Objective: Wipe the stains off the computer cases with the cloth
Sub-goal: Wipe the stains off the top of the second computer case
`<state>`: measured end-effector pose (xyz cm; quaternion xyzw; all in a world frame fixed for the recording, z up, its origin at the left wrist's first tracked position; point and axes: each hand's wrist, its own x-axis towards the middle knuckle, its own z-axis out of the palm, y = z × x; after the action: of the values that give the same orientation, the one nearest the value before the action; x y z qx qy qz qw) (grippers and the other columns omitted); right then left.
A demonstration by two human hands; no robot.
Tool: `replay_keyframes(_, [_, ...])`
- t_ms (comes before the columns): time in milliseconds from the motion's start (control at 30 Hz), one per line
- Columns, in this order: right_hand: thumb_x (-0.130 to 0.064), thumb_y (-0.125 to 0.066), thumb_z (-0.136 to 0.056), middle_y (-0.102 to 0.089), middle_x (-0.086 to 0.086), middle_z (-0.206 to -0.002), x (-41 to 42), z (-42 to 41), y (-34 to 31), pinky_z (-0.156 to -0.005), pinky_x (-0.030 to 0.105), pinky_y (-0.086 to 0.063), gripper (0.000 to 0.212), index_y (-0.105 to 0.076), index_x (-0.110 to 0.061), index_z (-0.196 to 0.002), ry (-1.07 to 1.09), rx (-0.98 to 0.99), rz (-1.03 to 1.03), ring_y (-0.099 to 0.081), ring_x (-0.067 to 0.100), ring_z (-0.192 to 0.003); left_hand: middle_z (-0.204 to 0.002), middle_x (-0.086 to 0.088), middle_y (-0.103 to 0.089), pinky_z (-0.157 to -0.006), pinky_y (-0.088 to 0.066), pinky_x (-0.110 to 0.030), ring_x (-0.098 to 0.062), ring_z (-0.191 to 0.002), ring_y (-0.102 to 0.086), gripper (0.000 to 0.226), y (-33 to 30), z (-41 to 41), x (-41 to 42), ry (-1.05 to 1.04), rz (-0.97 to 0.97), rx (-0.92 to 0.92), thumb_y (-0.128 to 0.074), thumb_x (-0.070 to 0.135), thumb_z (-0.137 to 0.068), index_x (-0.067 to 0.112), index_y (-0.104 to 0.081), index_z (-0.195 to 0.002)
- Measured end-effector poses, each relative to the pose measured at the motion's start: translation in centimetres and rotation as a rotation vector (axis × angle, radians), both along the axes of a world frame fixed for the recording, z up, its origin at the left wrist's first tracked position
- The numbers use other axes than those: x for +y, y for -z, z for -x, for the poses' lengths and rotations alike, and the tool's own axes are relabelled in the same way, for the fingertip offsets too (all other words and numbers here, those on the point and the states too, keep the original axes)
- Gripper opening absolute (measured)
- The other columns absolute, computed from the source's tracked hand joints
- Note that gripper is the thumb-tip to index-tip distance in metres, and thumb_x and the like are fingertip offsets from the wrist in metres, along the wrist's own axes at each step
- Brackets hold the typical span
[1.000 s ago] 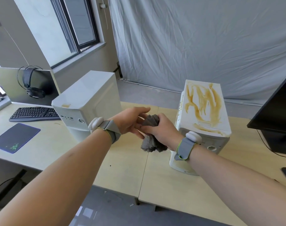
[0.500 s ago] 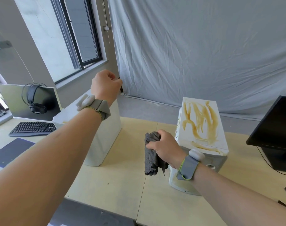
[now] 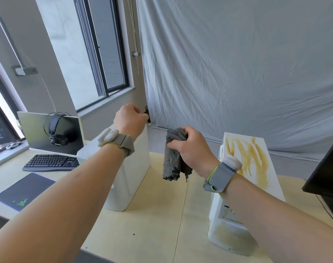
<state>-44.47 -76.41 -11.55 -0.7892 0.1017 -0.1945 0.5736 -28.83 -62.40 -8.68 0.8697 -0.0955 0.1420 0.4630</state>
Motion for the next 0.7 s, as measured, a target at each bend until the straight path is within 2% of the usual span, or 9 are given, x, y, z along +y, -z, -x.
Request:
replay_keyframes(300, [-0.018, -0.077, -0.078, -0.070, 0.013, -0.094, 1.5, 0.4, 3.3, -0.083, 0.052, -0.058, 0.024, -0.063, -0.013, -0.097, 0.002, 0.055, -0.035, -0.069, 0.031, -0.089, -0.080, -0.001, -0.071, -0.075, -0.061, -0.043, -0.024, -0.074, -0.072, 0.006, 1.7, -0.4, 0.8, -0.031, -0.077, 0.022, -0.060, 0.021, -0.074, 0.024, -0.061, -0.080])
replay_keyframes(400, [-0.016, -0.077, -0.079, -0.071, 0.011, -0.093, 1.5, 0.6, 3.9, -0.082, 0.051, -0.059, 0.022, -0.063, -0.014, -0.097, -0.008, 0.062, -0.052, -0.069, 0.029, -0.087, -0.073, -0.003, -0.072, -0.075, -0.062, -0.043, -0.026, -0.073, -0.072, 0.011, 1.5, -0.5, 0.7, -0.042, -0.105, 0.019, -0.055, 0.015, -0.076, 0.021, -0.063, -0.073])
replay_keyframes(467, [-0.018, -0.077, -0.078, -0.071, 0.011, -0.093, 1.3, 0.9, 4.2, -0.082, 0.052, -0.059, 0.024, -0.063, -0.014, -0.097, -0.012, 0.067, -0.057, -0.069, 0.030, -0.087, -0.074, -0.008, -0.073, -0.075, -0.062, -0.045, -0.031, -0.074, -0.073, 0.004, 1.5, -0.2, 0.5, -0.035, -0.114, 0.032, -0.056, 0.018, -0.072, 0.022, -0.058, -0.072])
replay_keyframes(567, [-0.020, -0.077, -0.076, -0.071, 0.012, -0.093, 0.9, 1.3, 4.6, -0.082, 0.053, -0.058, 0.025, -0.063, -0.015, -0.096, -0.018, 0.066, -0.064, -0.069, 0.031, -0.087, -0.085, -0.010, -0.074, -0.073, -0.063, -0.050, -0.033, -0.076, -0.074, 0.020, 1.8, 0.2, 0.3, 0.000, -0.117, 0.054, -0.061, 0.033, -0.065, 0.030, -0.044, -0.076])
replay_keyframes(700, [-0.017, -0.076, -0.079, -0.071, 0.011, -0.094, -0.3, 2.5, 4.7, -0.083, 0.052, -0.058, 0.024, -0.063, -0.014, -0.099, -0.019, 0.069, -0.070, -0.070, 0.029, -0.088, -0.084, -0.004, -0.073, -0.071, -0.063, -0.047, -0.029, -0.072, -0.073, 0.031, 2.4, 1.1, -0.6, 0.025, -0.127, 0.082, -0.064, 0.043, -0.064, 0.027, -0.051, -0.087])
